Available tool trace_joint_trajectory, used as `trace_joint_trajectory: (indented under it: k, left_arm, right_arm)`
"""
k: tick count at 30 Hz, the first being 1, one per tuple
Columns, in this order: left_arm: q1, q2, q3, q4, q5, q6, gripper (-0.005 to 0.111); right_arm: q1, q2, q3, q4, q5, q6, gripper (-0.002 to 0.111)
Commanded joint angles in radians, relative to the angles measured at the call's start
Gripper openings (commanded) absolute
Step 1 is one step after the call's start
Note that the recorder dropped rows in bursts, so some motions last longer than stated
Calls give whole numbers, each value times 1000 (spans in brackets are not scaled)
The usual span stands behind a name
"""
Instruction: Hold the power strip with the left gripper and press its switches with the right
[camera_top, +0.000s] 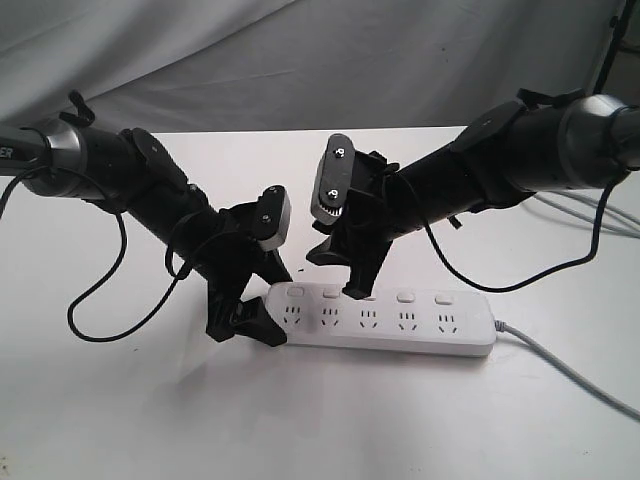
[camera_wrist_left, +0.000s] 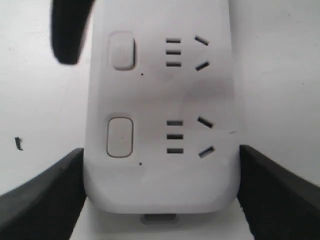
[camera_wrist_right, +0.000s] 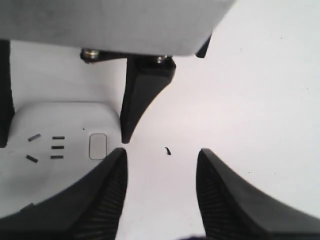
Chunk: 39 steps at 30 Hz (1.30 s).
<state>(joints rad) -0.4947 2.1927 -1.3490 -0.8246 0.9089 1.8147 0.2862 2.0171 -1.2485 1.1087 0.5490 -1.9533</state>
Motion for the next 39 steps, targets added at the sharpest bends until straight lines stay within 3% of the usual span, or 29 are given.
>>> trace_joint_trajectory:
  k: [1,39]
  left_arm:
    - [-7,-3,-6,-1,4,-5,67]
    - [-7,-3,-6,-1,4,-5,67]
  right_arm:
    - [-6,-10,7,-3,13,8,41]
    - [-19,13,65,-22,-19,20,41]
